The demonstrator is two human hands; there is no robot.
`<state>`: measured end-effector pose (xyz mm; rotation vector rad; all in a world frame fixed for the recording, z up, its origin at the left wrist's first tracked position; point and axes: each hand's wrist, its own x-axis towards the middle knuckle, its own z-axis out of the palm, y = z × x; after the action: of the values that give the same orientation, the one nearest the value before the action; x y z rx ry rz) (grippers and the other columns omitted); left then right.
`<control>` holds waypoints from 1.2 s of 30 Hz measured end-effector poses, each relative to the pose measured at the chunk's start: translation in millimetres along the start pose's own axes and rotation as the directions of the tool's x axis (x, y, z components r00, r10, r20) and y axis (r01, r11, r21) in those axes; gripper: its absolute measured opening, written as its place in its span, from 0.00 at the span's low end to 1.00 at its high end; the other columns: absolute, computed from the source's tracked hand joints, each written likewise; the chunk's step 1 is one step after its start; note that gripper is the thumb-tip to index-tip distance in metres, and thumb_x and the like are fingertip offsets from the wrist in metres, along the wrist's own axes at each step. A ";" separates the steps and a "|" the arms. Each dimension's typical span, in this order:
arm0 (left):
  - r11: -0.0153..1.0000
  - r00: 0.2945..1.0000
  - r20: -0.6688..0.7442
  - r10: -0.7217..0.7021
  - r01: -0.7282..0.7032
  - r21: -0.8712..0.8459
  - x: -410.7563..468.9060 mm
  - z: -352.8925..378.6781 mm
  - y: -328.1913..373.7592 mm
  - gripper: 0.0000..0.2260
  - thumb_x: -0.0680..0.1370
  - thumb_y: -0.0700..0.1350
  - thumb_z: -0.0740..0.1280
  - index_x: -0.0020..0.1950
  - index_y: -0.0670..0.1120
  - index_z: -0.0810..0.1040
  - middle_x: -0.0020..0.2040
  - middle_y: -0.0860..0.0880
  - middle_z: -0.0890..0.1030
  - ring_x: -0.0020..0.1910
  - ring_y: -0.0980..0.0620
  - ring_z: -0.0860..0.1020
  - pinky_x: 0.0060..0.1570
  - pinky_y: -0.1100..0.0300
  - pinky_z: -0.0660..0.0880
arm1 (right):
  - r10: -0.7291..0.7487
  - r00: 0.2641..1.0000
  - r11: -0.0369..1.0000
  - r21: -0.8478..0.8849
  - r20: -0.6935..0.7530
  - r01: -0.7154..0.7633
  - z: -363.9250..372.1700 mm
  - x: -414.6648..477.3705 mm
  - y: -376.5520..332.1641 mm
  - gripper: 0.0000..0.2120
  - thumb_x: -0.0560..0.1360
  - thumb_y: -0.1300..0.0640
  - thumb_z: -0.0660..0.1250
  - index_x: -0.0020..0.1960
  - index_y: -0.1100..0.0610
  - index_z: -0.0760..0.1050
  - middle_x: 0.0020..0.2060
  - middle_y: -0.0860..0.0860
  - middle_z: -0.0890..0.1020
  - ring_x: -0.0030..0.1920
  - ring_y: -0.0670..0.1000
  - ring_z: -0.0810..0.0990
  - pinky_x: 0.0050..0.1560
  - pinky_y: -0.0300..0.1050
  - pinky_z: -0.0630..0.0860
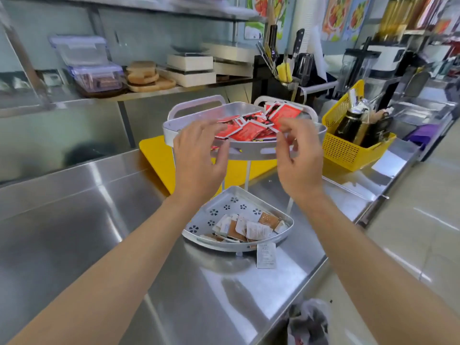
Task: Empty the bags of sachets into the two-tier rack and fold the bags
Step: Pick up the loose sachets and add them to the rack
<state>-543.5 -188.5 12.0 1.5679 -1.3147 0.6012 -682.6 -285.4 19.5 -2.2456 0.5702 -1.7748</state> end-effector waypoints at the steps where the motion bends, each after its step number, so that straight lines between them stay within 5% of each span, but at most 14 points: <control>1: 1.000 1.000 -0.013 0.017 -0.018 -0.010 -18.4 4.9 -1.9 0.12 0.75 0.42 0.65 0.57 0.42 0.77 0.60 0.42 0.78 0.61 0.44 0.73 0.62 0.49 0.67 | -0.056 0.998 0.998 -0.026 -0.020 0.055 -0.9 -17.0 5.2 0.08 0.74 0.67 0.62 0.52 0.68 0.75 0.45 0.62 0.78 0.44 0.53 0.76 0.45 0.43 0.73; 4: 0.998 0.998 -0.003 0.061 -0.061 0.022 -73.1 24.1 -5.2 0.16 0.75 0.43 0.64 0.62 0.44 0.73 0.66 0.38 0.71 0.66 0.44 0.67 0.66 0.58 0.59 | 0.049 0.998 0.999 -0.024 0.049 -0.048 1.0 -70.4 26.6 0.09 0.73 0.67 0.63 0.52 0.68 0.73 0.45 0.61 0.77 0.44 0.50 0.74 0.44 0.46 0.74; 7: 0.993 0.952 0.280 -0.119 0.119 0.018 -119.5 45.7 -6.7 0.18 0.74 0.44 0.63 0.65 0.43 0.72 0.66 0.41 0.73 0.65 0.42 0.70 0.64 0.53 0.63 | 0.306 0.922 0.950 -0.142 0.238 -0.278 8.6 -128.1 50.3 0.11 0.72 0.64 0.64 0.54 0.65 0.73 0.48 0.60 0.78 0.46 0.57 0.76 0.46 0.55 0.75; 11: 0.988 0.793 0.589 -0.156 0.119 0.101 -174.3 70.7 -0.1 0.15 0.74 0.41 0.63 0.61 0.45 0.75 0.55 0.45 0.81 0.54 0.42 0.79 0.52 0.50 0.74 | 0.687 0.669 0.712 -0.449 0.284 -0.540 15.9 -191.3 84.4 0.15 0.72 0.56 0.67 0.57 0.57 0.70 0.54 0.55 0.76 0.56 0.56 0.71 0.55 0.46 0.62; 13: 0.939 0.663 0.670 -0.334 0.298 0.174 -192.3 80.6 5.9 0.14 0.77 0.46 0.60 0.62 0.50 0.72 0.53 0.48 0.82 0.52 0.44 0.79 0.49 0.52 0.74 | 0.803 0.535 0.575 -0.573 0.262 -0.583 17.2 -212.2 96.1 0.18 0.71 0.51 0.67 0.57 0.56 0.70 0.55 0.55 0.76 0.56 0.56 0.71 0.58 0.49 0.64; 15: 0.815 0.456 0.709 -0.538 0.496 0.300 -204.7 93.2 9.4 0.13 0.78 0.50 0.56 0.62 0.50 0.68 0.56 0.47 0.80 0.54 0.43 0.78 0.48 0.53 0.72 | 0.860 0.440 0.491 -0.662 0.260 -0.567 19.0 -225.9 102.8 0.20 0.72 0.46 0.66 0.58 0.56 0.70 0.56 0.55 0.77 0.56 0.56 0.73 0.58 0.52 0.68; 17: 0.722 0.336 0.704 -0.625 0.593 0.357 -209.4 105.1 12.7 0.14 0.79 0.52 0.57 0.61 0.48 0.68 0.58 0.45 0.79 0.56 0.42 0.77 0.49 0.53 0.72 | 0.881 0.392 0.456 -0.694 0.265 -0.557 21.5 -231.1 105.9 0.19 0.72 0.42 0.63 0.56 0.55 0.72 0.55 0.55 0.76 0.55 0.56 0.73 0.56 0.52 0.69; 22: 0.567 0.214 0.673 -0.708 0.739 0.363 -197.4 124.8 9.0 0.11 0.78 0.50 0.57 0.54 0.48 0.74 0.53 0.46 0.81 0.53 0.43 0.78 0.53 0.52 0.73 | 0.862 0.345 0.504 -0.562 0.371 -0.655 23.3 -229.9 99.7 0.09 0.76 0.50 0.60 0.42 0.54 0.72 0.42 0.51 0.79 0.45 0.54 0.75 0.48 0.49 0.68; 24: 0.490 0.199 0.692 -0.694 0.835 0.251 -195.5 126.2 10.1 0.08 0.77 0.48 0.59 0.48 0.47 0.75 0.47 0.45 0.82 0.47 0.45 0.80 0.49 0.51 0.77 | 0.852 0.323 0.472 -0.337 0.411 -0.815 19.9 -229.0 90.4 0.06 0.77 0.53 0.59 0.44 0.53 0.72 0.38 0.45 0.78 0.42 0.50 0.77 0.43 0.39 0.73; 27: 0.365 0.229 0.730 -0.643 0.930 0.029 -195.9 120.5 17.1 0.07 0.77 0.47 0.62 0.40 0.50 0.74 0.35 0.48 0.80 0.31 0.52 0.77 0.30 0.59 0.75 | 0.812 0.444 0.523 -0.134 0.380 -0.842 12.6 -222.7 80.4 0.03 0.78 0.53 0.59 0.47 0.50 0.71 0.41 0.40 0.79 0.42 0.44 0.79 0.39 0.34 0.76; 31: 0.295 0.309 0.671 -0.674 0.945 -0.140 -179.9 117.1 13.9 0.05 0.78 0.45 0.62 0.43 0.49 0.75 0.35 0.49 0.80 0.30 0.54 0.76 0.31 0.64 0.72 | 0.761 0.525 0.551 0.047 0.381 -0.833 20.3 -194.0 75.4 0.06 0.77 0.56 0.61 0.43 0.48 0.73 0.38 0.45 0.81 0.38 0.40 0.79 0.37 0.32 0.75; 34: 0.249 0.313 0.615 -0.723 0.950 -0.190 -159.7 112.0 2.7 0.05 0.78 0.43 0.61 0.52 0.47 0.74 0.39 0.47 0.80 0.32 0.53 0.77 0.33 0.62 0.73 | 0.749 0.527 0.558 0.046 0.402 -0.828 42.1 -167.9 78.7 0.05 0.76 0.59 0.62 0.44 0.59 0.75 0.39 0.56 0.81 0.41 0.53 0.79 0.43 0.48 0.76; 36: 0.228 0.311 0.583 -0.750 0.950 -0.213 -151.1 104.1 -7.4 0.06 0.77 0.42 0.62 0.53 0.48 0.73 0.37 0.48 0.81 0.26 0.56 0.77 0.28 0.64 0.73 | 0.731 0.520 0.600 -0.055 0.441 -0.798 59.9 -156.7 83.7 0.08 0.76 0.57 0.63 0.46 0.62 0.74 0.40 0.58 0.79 0.42 0.56 0.76 0.45 0.49 0.72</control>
<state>-602.5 -212.4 -160.3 1.6437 -0.4855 -0.8088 -668.7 -296.9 -167.1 -1.7195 1.0681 -0.8020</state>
